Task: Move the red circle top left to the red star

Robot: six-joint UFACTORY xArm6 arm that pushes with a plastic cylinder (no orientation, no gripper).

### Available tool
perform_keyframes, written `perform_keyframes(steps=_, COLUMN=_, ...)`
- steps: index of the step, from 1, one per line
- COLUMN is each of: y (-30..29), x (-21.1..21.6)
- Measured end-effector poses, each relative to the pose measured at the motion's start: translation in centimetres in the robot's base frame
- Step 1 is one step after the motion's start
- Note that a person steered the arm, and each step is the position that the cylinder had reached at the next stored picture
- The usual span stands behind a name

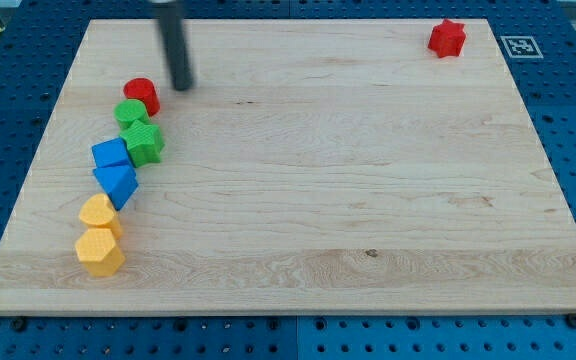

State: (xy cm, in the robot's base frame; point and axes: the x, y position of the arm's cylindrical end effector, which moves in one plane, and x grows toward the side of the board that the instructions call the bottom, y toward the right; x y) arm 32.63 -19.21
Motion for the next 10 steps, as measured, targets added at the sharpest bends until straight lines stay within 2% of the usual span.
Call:
perform_keyframes(steps=1, y=-9.4, x=0.4)
perform_keyframes(steps=2, y=-11.1, x=3.6)
perform_keyframes(steps=3, y=-8.8, x=6.8)
perform_keyframes(steps=4, y=-2.1, x=5.4)
perform_keyframes(steps=5, y=3.7, x=1.6)
perform_keyframes(steps=6, y=3.3, x=2.0)
perform_keyframes(steps=7, y=-2.5, x=4.2)
perform_keyframes(steps=8, y=-7.0, x=2.4)
perform_keyframes(steps=9, y=-5.3, x=-0.3)
perform_keyframes(steps=10, y=1.0, x=-1.2)
